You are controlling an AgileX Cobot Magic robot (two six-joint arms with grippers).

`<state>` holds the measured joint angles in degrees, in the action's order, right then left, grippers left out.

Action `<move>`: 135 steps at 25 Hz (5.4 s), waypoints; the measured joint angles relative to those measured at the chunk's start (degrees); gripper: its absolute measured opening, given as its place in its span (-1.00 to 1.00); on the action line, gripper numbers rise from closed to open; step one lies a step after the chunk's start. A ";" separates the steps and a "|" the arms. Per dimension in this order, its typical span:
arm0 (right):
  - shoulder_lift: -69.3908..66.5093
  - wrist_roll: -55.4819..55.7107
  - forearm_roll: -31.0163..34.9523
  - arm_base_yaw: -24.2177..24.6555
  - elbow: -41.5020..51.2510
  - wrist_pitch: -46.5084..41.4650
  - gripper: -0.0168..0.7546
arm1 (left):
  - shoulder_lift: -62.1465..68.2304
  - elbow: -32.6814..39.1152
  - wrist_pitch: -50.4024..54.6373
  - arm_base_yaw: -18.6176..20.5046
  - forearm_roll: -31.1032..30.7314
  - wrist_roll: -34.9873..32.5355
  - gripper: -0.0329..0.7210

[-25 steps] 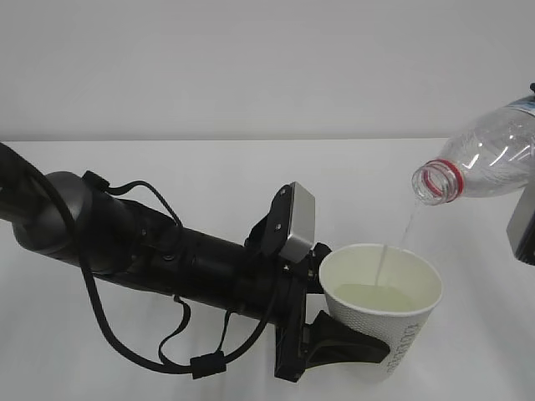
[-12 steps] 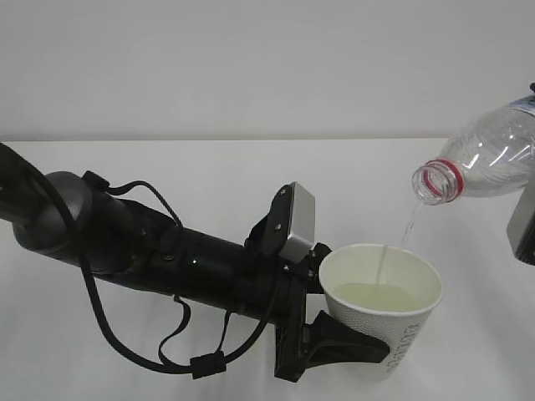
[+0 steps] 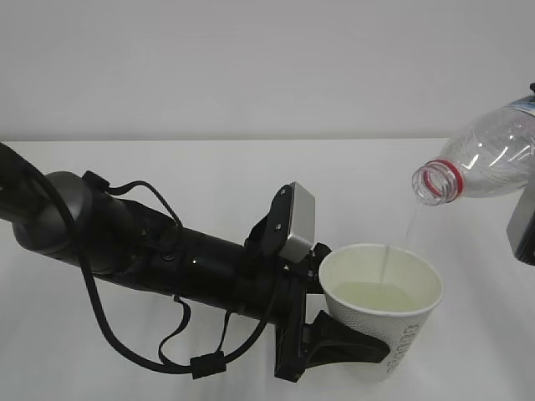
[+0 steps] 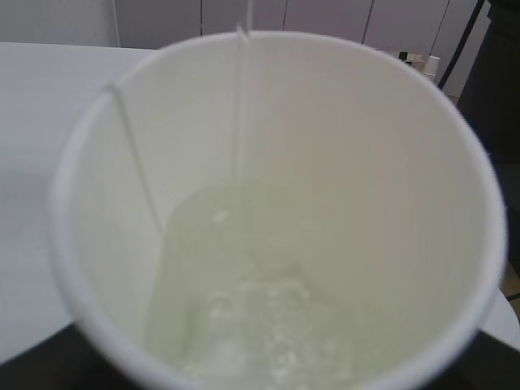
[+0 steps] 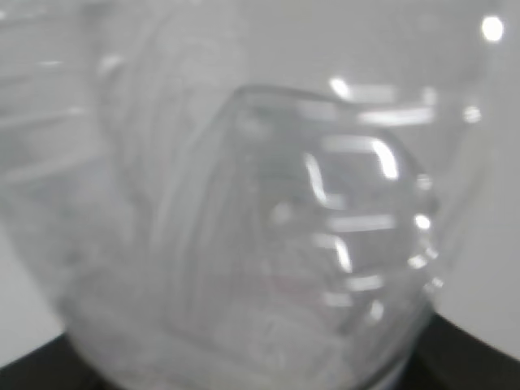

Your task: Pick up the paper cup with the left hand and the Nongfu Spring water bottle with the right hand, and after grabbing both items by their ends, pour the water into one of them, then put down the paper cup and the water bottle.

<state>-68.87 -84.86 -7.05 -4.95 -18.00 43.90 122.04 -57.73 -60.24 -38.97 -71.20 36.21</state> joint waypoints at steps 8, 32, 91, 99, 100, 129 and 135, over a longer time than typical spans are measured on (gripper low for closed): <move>0.00 0.00 0.00 0.00 0.00 0.00 0.21 | 0.00 0.00 0.00 0.00 0.00 0.00 0.46; 0.00 0.00 0.00 0.00 0.00 0.00 0.21 | 0.00 -0.11 0.00 0.00 0.00 0.00 0.46; 0.00 3.46 -0.42 0.00 0.00 0.30 0.21 | 0.00 -0.71 -0.62 0.00 0.29 0.00 0.46; 0.00 8.42 -0.43 0.00 0.00 0.30 0.21 | 0.00 -0.71 -0.65 0.00 4.52 0.00 0.46; 0.00 8.96 -0.43 0.00 0.00 0.30 0.21 | 0.00 -0.71 -0.65 0.00 4.55 0.00 0.46; 0.00 48.73 -0.43 0.00 0.00 2.70 0.21 | 0.00 -0.71 -0.52 0.00 4.91 0.00 0.46; 0.00 60.25 -0.43 0.00 0.00 2.99 0.21 | 0.00 -0.71 -0.30 0.00 4.91 0.00 0.46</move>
<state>-68.87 -24.61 -7.48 -4.95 -18.00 46.89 122.04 -58.44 -60.54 -38.97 -66.29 36.21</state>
